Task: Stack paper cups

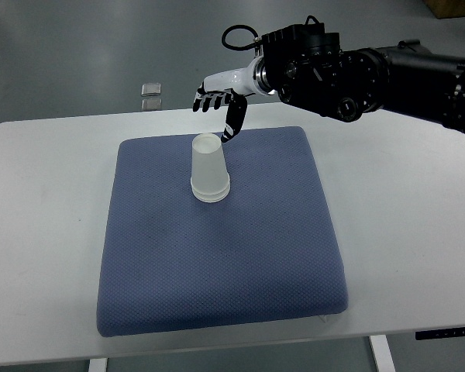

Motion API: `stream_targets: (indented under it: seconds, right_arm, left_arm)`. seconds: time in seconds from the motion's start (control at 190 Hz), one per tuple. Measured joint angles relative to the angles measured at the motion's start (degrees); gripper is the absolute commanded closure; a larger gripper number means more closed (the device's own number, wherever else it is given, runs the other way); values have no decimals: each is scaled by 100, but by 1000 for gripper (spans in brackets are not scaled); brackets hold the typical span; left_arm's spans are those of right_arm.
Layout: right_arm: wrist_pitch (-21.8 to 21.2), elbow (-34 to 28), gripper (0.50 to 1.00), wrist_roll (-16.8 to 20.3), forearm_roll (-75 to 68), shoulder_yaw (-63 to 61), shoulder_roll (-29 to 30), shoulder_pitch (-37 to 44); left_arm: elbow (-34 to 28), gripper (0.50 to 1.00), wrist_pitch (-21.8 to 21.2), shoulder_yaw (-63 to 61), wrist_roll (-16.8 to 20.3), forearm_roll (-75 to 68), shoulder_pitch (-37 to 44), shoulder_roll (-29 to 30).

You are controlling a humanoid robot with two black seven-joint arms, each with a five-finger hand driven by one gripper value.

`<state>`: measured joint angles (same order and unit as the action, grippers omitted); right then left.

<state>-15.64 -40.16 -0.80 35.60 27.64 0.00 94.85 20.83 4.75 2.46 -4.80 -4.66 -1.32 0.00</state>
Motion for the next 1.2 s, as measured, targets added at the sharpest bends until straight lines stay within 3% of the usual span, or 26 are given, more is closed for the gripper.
stream_targets:
  seconds: [0.216,0.395,0.547,0.784,0.963,1.199]
  right_arm:
    - [11,94,642,0,6,-15,0,-95]
    - [22,748,642,-12,8,-456,0,-512]
    - [5,1311,642,-47,-2,-1372,0,-1018]
    - [37,1408,642,-69,-230,-3310,-473,-1962]
    - [262,1591,638,-97,-1123,-4668,-505,-2739]
    - [522,1705,587,-833,-2376,-5652,-454,-3460]
  left_arm:
    - [-1,500,0,0,-1,0,0,0]
    - [-18,500,0,0,-2,0,0,0]
    - [-26,500,0,-5,-1,0,0,0]
    - [-27,500,0,-9,-4,0,1,0]
    - [-21,500,0,-11,-4,0,0,0]
    - [-17,500,0,-17,-4,0,0,0]
